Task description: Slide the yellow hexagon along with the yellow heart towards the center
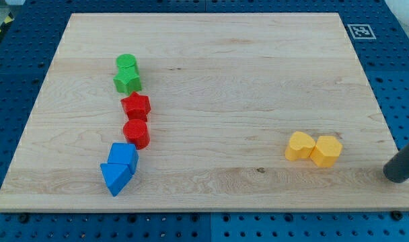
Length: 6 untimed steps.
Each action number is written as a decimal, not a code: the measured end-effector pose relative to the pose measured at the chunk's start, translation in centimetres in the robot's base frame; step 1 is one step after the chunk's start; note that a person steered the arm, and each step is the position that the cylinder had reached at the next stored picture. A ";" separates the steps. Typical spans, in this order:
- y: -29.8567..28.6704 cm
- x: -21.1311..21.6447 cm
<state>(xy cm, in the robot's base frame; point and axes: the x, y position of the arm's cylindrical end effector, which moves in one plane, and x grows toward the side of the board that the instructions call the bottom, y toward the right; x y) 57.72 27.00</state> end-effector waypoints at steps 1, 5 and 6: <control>-1.6 -1.7; -13.6 -3.6; -16.2 -4.2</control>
